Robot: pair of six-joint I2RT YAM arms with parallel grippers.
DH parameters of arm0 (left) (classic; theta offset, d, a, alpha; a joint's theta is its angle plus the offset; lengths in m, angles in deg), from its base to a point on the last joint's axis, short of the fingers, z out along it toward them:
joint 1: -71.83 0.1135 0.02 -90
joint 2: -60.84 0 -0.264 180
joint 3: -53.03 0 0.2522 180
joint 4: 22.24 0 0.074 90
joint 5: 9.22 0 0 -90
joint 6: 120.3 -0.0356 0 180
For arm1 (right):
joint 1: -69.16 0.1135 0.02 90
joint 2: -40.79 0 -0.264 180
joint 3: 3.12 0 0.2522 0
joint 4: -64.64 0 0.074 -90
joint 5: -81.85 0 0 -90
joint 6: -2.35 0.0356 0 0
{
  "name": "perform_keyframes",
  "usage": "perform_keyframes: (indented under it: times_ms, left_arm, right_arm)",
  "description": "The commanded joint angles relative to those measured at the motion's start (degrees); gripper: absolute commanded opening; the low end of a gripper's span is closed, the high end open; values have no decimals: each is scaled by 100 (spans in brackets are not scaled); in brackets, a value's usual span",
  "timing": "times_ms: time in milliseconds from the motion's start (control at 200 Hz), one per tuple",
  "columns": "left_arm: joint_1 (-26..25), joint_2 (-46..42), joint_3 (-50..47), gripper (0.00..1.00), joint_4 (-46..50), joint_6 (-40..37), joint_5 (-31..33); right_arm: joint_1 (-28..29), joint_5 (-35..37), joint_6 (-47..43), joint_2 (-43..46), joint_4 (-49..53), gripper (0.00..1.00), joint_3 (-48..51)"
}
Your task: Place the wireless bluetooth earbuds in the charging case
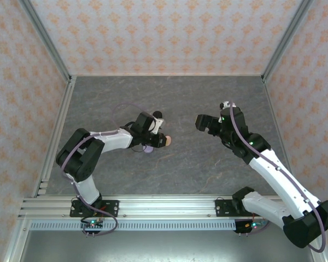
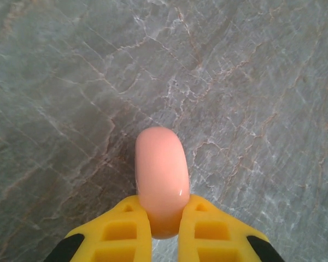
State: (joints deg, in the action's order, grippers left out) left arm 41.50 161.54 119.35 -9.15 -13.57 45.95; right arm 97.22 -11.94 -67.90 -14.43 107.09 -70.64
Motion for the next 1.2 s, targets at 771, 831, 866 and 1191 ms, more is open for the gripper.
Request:
perform_keyframes:
  times_ms: [771,831,866,1191]
  left_arm:
    - [52,-1940,241,52,970,-617,1886]
    - [66,-2337,150,54,935,-733,2227]
    - [71,-2600,71,55,884,-787,2487]
    - [180,-4836,-1349,86,-100,-1239,5029]
  right_arm:
    - [-114,2089,-663,155,182,99,135]
    - [-236,2356,-723,240,81,99,261]
    - [-327,2480,-736,308,2,99,359]
    - [-1217,3200,-1018,960,-1802,99,1921]
